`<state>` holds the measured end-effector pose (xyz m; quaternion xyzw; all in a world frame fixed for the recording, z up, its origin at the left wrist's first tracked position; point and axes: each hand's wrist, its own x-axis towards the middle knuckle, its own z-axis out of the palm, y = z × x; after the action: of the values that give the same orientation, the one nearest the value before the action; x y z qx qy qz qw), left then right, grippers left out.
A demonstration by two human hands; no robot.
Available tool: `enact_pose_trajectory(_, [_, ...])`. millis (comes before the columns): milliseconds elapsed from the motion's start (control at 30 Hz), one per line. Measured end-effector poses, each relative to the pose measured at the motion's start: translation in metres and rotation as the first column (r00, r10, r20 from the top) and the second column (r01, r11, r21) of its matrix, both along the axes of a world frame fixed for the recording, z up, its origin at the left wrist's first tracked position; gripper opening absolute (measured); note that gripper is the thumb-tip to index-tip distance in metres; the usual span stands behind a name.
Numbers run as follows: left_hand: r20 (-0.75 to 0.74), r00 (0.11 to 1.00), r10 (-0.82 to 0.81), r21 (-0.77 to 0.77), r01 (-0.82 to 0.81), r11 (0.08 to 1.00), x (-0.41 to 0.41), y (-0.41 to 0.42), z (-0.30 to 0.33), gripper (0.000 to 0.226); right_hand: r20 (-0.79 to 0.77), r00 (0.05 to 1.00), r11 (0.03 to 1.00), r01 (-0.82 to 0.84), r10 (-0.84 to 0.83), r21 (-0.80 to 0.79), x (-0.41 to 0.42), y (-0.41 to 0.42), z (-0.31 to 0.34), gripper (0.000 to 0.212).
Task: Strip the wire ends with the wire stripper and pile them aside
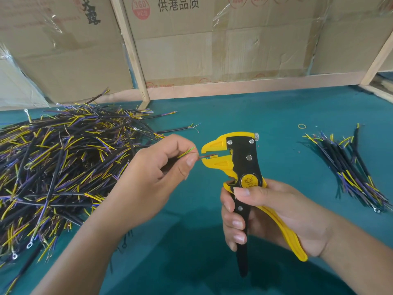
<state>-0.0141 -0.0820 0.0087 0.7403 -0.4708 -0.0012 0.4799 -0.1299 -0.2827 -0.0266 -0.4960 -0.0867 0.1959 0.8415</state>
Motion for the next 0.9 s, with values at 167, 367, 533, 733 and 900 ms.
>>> enact_pose_trajectory(167, [0.004,1.0,-0.009,0.002,0.009,1.0,-0.0005,-0.0007,-0.0004,0.013,-0.015,1.0,1.0,0.009,-0.009,-0.013,-0.0002,0.0011,-0.0011,0.031])
enact_pose_trajectory(367, [0.0,1.0,-0.006,0.004,0.006,1.0,-0.0001,-0.0003,-0.0013,0.013,-0.037,0.999,1.0,0.009,-0.01,-0.021,-0.0005,0.0017,-0.0008,0.032])
enact_pose_trajectory(533, [-0.008,1.0,-0.006,0.005,0.006,1.0,-0.0002,-0.0006,-0.0014,0.013,-0.035,0.999,1.0,0.007,-0.007,-0.016,-0.0005,0.0024,0.0003,0.031])
enact_pose_trajectory(733, [0.012,1.0,0.028,0.014,-0.029,0.999,0.0001,-0.0012,-0.0012,0.015,-0.042,0.999,1.0,0.022,-0.023,-0.014,-0.0012,0.005,0.0021,0.034])
enact_pose_trajectory(900, [-0.011,1.0,0.01,0.005,-0.01,1.0,0.0005,-0.0017,-0.0018,0.015,-0.078,0.995,0.998,0.061,-0.061,-0.005,-0.0048,0.0088,0.0056,0.047])
